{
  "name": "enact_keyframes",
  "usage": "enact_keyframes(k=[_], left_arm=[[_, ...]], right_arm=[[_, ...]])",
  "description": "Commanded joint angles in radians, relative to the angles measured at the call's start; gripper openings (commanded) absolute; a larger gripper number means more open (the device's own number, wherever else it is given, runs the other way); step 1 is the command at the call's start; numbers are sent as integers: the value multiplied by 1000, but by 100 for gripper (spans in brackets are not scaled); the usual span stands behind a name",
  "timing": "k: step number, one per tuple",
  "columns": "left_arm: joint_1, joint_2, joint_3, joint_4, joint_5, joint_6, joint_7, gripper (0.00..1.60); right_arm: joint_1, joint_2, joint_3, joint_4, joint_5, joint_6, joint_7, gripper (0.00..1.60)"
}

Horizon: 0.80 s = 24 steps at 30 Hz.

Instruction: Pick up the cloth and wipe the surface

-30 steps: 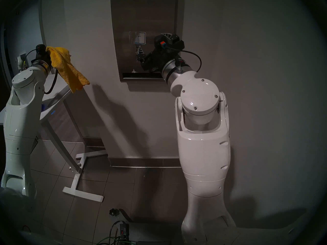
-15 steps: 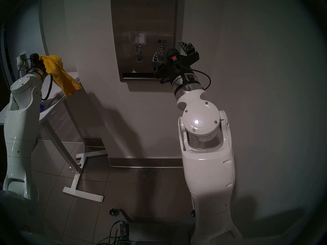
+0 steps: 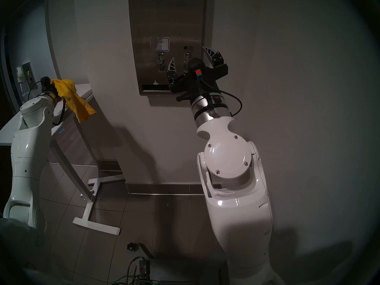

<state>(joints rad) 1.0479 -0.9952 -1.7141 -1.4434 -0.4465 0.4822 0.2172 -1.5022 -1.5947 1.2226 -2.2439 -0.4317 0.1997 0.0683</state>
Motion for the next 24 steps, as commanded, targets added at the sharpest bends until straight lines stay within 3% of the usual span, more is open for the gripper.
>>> enact_keyframes(k=[1,12,24], left_arm=[[-126,41,25,22,14,-35,-7,0],[-160,82,22,61,14,-12,3,0],[-248,81,53,107,10,35,13,0]], right_arm=[[-12,15,-29,-64,10,-19,-16,160],[-42,35,-51,-78,29,-18,-12,160],[-47,48,-75,-84,49,-19,-13,160]])
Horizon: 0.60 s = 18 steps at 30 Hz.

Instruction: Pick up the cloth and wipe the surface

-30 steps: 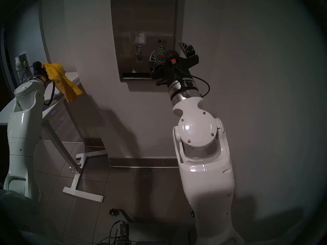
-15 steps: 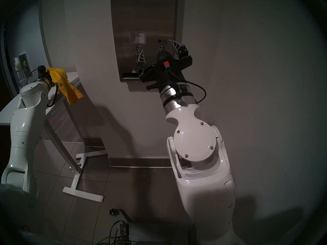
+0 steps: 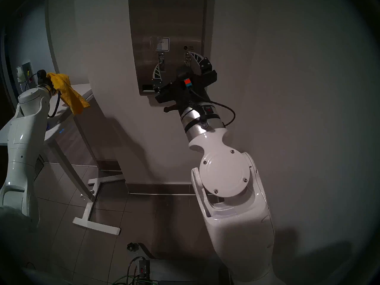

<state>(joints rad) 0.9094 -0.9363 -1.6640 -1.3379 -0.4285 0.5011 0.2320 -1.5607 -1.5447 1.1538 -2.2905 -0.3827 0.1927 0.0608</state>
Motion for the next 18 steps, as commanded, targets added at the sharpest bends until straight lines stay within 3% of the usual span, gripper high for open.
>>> enact_keyframes(k=[1,16,17,18], left_arm=[[-108,27,5,0,-8,20,-4,0],[-215,17,23,5,-33,115,-16,0],[-191,21,18,-4,-35,114,-17,0],[-221,16,24,10,-38,125,-17,0]], right_arm=[[11,-2,-7,-38,2,-11,-5,160],[8,5,-19,-32,24,-9,-6,160],[8,4,-19,-32,25,-9,-6,160],[8,5,-19,-32,26,-9,-7,160]])
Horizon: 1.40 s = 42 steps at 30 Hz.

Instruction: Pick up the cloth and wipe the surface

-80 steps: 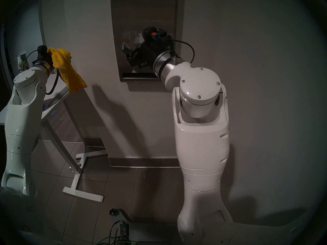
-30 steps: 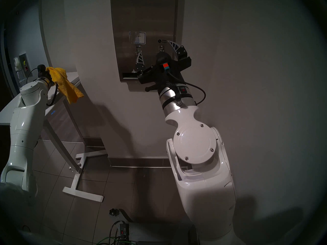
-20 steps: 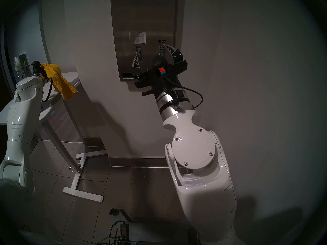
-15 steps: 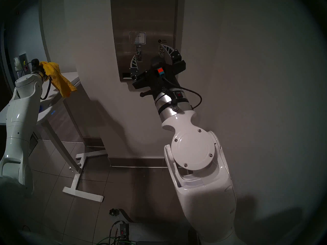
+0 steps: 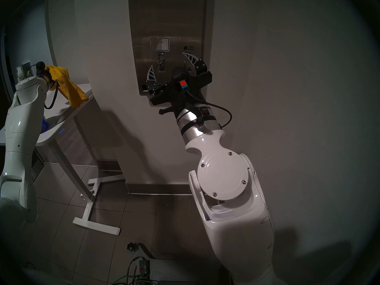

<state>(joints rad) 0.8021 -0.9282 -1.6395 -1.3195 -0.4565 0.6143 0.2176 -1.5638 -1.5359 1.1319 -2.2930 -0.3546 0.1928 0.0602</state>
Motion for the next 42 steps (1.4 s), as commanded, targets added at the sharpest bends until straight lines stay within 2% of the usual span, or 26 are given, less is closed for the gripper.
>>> enact_keyframes(k=[1,17,24,27,29,30,38,42], left_arm=[[-108,9,-3,-9,-14,16,-3,0],[-201,-31,13,88,-56,96,1,0],[-234,-55,17,77,-74,106,1,0],[-270,-66,22,98,-81,115,8,0],[-248,-62,15,91,-83,110,10,0],[-272,-66,16,110,-85,116,13,0],[-302,-59,-4,192,-96,121,47,0],[-341,-55,-12,264,-101,127,68,0]], right_arm=[[10,-4,3,-30,-1,-9,-7,160],[10,-5,9,-35,15,-10,-11,160],[9,-5,10,-31,17,-9,-10,160],[10,-5,11,-32,17,-10,-10,160],[11,-6,11,-33,17,-10,-10,160],[12,-6,12,-34,18,-10,-10,160],[9,-5,18,-43,18,-11,-12,160],[9,-6,19,-54,18,-13,-13,160]])
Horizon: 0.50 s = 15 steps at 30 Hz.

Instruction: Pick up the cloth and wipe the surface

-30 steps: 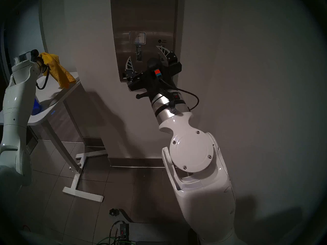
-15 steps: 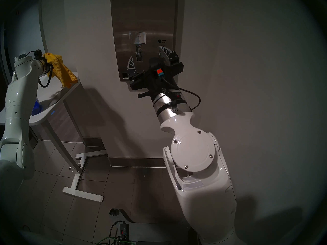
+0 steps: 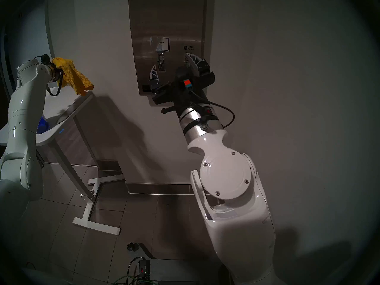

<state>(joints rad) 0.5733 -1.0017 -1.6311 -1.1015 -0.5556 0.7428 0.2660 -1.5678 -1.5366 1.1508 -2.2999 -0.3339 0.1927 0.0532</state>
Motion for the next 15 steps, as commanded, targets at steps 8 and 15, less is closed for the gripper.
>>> enact_keyframes(k=[8,15], left_arm=[[-152,37,-28,145,-3,-3,54,0],[-175,69,42,194,59,-12,80,0]], right_arm=[[12,-5,-1,-72,-3,-15,-5,160],[9,-3,-2,-94,-2,-14,-5,160]])
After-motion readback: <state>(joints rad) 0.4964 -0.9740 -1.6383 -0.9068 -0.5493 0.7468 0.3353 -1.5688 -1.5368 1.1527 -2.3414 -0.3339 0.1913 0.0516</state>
